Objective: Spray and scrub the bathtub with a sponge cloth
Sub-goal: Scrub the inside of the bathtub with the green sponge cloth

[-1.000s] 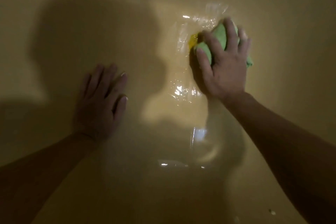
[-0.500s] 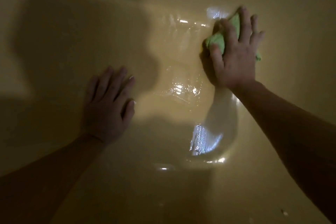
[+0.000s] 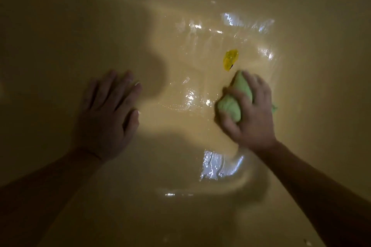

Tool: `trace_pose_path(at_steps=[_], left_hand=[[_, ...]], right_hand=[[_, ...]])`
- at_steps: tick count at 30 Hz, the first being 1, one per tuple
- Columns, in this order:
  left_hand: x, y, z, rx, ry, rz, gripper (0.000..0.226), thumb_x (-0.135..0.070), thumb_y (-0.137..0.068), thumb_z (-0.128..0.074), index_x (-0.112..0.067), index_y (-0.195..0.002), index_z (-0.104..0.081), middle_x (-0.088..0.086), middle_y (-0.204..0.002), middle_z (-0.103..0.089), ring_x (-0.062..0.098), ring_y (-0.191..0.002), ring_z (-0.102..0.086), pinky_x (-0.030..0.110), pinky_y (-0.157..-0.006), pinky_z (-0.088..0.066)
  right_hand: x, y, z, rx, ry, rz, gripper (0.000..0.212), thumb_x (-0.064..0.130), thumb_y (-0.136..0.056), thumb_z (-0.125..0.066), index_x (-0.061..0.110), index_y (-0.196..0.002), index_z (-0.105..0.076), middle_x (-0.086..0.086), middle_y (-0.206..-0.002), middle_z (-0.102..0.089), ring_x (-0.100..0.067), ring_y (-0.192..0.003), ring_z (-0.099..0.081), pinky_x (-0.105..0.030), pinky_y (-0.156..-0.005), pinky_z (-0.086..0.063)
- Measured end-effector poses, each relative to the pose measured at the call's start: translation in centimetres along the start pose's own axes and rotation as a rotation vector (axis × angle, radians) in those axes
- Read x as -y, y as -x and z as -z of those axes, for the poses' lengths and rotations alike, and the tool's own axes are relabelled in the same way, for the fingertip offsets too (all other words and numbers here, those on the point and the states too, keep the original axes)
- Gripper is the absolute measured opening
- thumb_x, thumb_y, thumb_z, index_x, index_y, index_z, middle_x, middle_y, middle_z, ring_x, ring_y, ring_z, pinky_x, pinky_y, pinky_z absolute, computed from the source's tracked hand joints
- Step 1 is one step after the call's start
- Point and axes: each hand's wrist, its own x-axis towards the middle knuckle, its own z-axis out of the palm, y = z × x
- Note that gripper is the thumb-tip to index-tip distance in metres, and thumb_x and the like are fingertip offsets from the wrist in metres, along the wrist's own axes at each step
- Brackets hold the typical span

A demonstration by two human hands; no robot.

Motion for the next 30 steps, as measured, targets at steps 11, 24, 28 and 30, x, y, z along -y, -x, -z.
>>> trace_pose_path(at_steps=[11, 24, 28, 30], left_hand=[[0.7, -0.2, -0.1, -0.012, 0.008, -0.005, 0.057, -0.035, -0.098, -0.050, -0.016, -0.152, -0.053, 0.008, -0.165, -0.039, 0.037, -0.153, -0.034, 0.060, -0.124, -0.024], [1.2, -0.4, -0.2, -0.050, 0.007, -0.008, 0.059, -0.038, -0.094, -0.054, -0.019, -0.150, -0.057, 0.007, -0.164, -0.041, 0.038, -0.152, -0.036, 0.059, -0.124, -0.023], [1.3, -0.6, -0.1, -0.063, 0.009, -0.007, 0.059, -0.037, -0.093, -0.058, -0.020, -0.149, -0.057, 0.008, -0.163, -0.043, 0.038, -0.151, -0.037, 0.060, -0.122, -0.026], [1.5, -0.6, 0.0, -0.060, 0.009, -0.005, 0.059, -0.037, -0.092, -0.059, -0.020, -0.149, -0.057, 0.008, -0.163, -0.043, 0.039, -0.151, -0.037, 0.060, -0.122, -0.027]], right_hand=[[3.6, 4.8, 0.4, 0.262, -0.016, 0.237, 0.064, 0.052, -0.091, -0.061, 0.019, -0.146, -0.056, -0.015, -0.164, -0.034, -0.049, -0.153, -0.018, -0.074, -0.115, -0.022], [2.7, -8.6, 0.2, 0.071, -0.104, -0.287, 0.098, 0.064, -0.089, -0.036, 0.004, -0.162, -0.014, -0.025, -0.169, 0.003, -0.052, -0.154, 0.002, -0.078, -0.113, -0.002], [2.3, -9.4, -0.2, 0.074, -0.071, -0.042, 0.086, 0.055, -0.085, -0.047, -0.001, -0.151, -0.042, -0.021, -0.165, -0.026, -0.048, -0.155, -0.011, -0.074, -0.116, -0.021], [3.9, -4.3, -0.1, 0.142, -0.100, 0.055, 0.081, 0.047, -0.083, -0.054, 0.001, -0.150, -0.046, -0.016, -0.163, -0.034, -0.046, -0.155, -0.016, -0.069, -0.118, -0.022]])
